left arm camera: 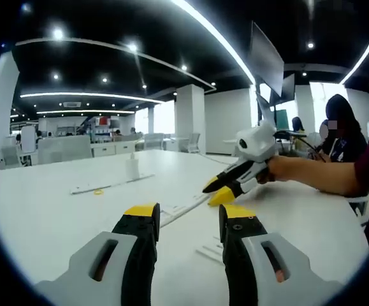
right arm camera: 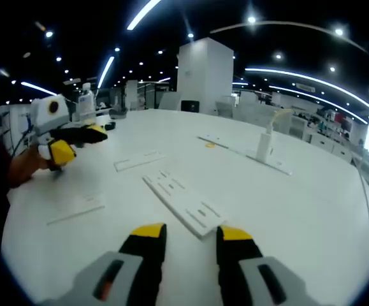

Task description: Locate the socket holder cover, grip the socket holder cover, clip it into the socket holder slot.

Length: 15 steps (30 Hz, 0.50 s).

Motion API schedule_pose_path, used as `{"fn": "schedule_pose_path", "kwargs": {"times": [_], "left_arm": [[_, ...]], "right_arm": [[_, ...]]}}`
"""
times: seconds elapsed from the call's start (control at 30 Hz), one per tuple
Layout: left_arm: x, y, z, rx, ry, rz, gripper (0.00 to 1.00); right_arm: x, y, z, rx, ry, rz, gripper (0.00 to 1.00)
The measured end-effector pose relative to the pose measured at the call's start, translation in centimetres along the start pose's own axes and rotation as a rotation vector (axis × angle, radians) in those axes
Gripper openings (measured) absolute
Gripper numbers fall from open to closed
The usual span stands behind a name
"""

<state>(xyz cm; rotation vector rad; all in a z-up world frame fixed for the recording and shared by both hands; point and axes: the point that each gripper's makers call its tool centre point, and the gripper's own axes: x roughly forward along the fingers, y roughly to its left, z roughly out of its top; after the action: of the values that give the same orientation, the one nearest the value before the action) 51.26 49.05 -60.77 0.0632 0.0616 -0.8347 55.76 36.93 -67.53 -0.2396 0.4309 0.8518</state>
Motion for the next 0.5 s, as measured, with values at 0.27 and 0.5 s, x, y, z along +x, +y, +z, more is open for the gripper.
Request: {"fn": "schedule_pose_path", "kwargs": {"times": [0.27,0.5], "left_arm": [[2.1,0.1,0.8,0.018,0.031,-0.029,0.36],[4.3,1.2,1.5,0.055,0.041,-0.031,0.28]], "right_arm": [[-0.2,-0.4,0.5,0.011,-0.02,-0.002,0.33],[-0.2,-1.0,0.7,0.017,-0.028,-0.003,0.33]]}}
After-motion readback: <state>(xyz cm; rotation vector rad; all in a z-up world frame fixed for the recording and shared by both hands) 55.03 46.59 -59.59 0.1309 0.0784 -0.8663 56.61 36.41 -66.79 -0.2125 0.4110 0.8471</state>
